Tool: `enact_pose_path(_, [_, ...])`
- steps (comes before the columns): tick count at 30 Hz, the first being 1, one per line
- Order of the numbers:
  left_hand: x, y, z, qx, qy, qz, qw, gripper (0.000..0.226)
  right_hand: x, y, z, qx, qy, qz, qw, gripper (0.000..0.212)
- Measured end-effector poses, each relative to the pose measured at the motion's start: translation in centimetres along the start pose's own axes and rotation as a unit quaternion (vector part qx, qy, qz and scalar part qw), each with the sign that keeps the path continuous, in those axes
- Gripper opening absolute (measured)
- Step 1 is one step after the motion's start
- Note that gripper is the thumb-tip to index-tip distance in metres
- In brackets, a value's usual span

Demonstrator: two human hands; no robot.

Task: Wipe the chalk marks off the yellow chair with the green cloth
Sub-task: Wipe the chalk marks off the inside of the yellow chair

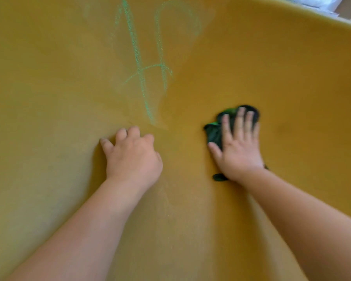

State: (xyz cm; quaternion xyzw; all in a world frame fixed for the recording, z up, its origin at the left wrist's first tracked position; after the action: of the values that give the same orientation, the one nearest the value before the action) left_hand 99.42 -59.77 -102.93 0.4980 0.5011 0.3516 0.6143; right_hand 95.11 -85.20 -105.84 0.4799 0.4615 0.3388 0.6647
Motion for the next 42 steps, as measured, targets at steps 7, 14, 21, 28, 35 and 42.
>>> enact_pose_path(7, [0.3, 0.8, -0.6, -0.021, -0.02, 0.025, 0.999, 0.032, 14.1, 2.3, -12.5, 0.131, 0.297, 0.147, 0.934, 0.069])
enact_pose_path(14, [4.8, 5.2, -3.5, 0.05, -0.038, 0.196, 0.979, 0.042, -2.2, 0.0, -8.3, 0.106, 0.164, -0.001, 0.981, 0.072])
enact_pose_path(21, [7.9, 7.2, -4.0, 0.049, -0.073, 0.21, 0.974, 0.046, -0.4, 1.4, 0.5, 0.004, 0.008, 0.017, 1.0, 0.071])
enact_pose_path(28, [7.0, 5.6, -4.2, 0.077, -0.039, 0.24, 0.967, 0.046, 21.5, 6.0, 1.3, -0.019, 0.188, 0.156, 0.97, 0.067])
enact_pose_path(35, [7.4, 5.6, -4.0, 0.098, -0.058, 0.216, 0.97, 0.044, 9.1, 3.3, 3.4, -0.077, 0.1, 0.026, 0.992, 0.067])
enact_pose_path(42, [7.1, 5.2, -3.9, 0.111, -0.055, 0.23, 0.965, 0.048, 7.0, 6.4, 7.8, -0.149, -0.162, 0.139, 0.966, 0.07])
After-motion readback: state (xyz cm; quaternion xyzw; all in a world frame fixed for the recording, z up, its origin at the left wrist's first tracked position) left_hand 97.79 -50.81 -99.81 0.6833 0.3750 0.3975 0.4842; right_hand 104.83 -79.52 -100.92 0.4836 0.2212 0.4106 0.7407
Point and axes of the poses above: each hand's wrist, its own z-axis towards the middle knuckle, its own y-axis out of the back of the hand, x = y × z, the point moved 4 cm from there along z, towards the middle knuckle, and after that the axes turned 5 degrees about -z, right-handed, at the moved point
